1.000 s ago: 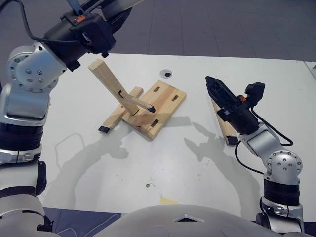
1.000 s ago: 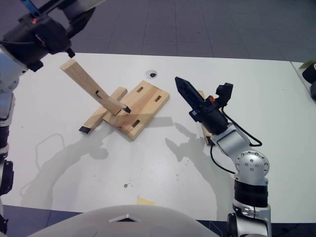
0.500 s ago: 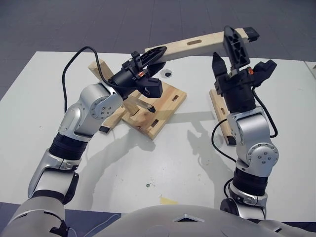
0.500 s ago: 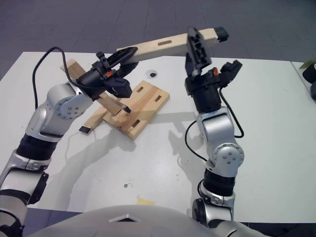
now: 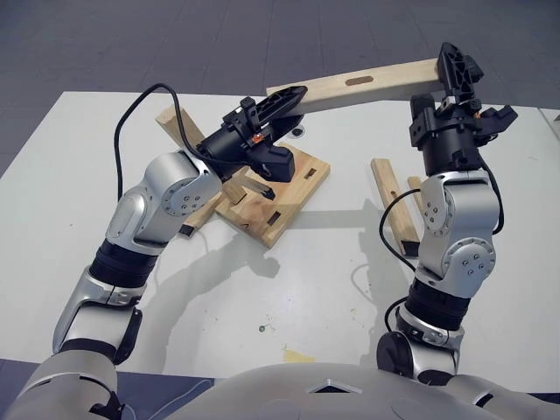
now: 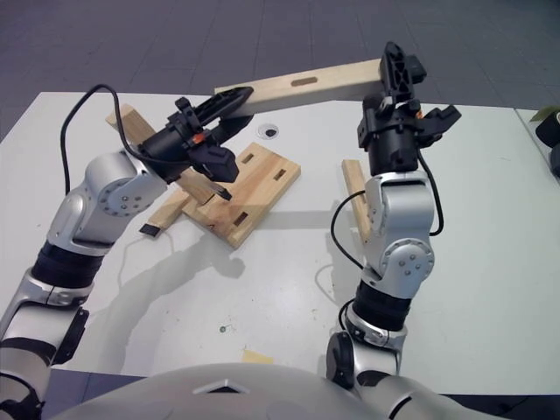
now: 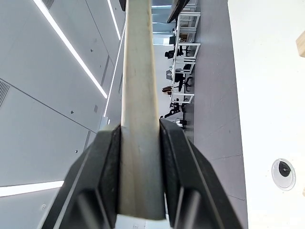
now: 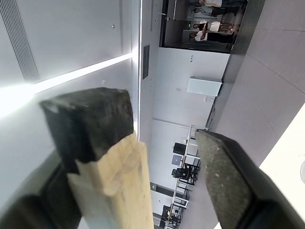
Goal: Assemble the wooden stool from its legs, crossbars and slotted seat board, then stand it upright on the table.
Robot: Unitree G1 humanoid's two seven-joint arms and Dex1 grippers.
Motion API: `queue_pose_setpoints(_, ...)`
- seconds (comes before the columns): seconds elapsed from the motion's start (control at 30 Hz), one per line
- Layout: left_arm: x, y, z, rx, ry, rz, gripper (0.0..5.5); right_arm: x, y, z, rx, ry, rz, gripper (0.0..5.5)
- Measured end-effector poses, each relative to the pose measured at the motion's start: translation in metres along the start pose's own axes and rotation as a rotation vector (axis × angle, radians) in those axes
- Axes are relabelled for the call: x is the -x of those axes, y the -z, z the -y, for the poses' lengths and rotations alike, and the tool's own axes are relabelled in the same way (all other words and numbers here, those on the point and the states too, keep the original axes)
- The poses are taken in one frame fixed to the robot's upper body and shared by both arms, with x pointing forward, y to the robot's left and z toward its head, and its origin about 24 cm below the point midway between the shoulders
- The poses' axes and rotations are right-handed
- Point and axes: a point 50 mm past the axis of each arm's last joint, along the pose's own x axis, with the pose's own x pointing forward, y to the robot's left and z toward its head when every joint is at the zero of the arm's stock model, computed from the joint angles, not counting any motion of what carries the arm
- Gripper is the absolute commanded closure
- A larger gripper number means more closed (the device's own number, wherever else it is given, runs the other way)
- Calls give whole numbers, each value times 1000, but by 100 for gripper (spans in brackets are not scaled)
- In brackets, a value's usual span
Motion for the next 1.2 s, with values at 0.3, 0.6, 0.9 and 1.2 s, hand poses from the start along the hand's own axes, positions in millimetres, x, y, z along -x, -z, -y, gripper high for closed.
queue_pose_setpoints(0.3,1,1,4,-24,38,-10,449,0,2,2,114,49,30,417)
queue_pose_setpoints(0.6,1,2,7,-26,50,-3,412,1,3,7,121,71,37,433)
queue_pose_setpoints(0.9,-3,5,-4,-18,-3,0,262,2,1,14,87,117,71,439)
queue_pose_setpoints(1.2,-11,7,-12,246,-97,-68,119,1,-5,10,102,69,131,439)
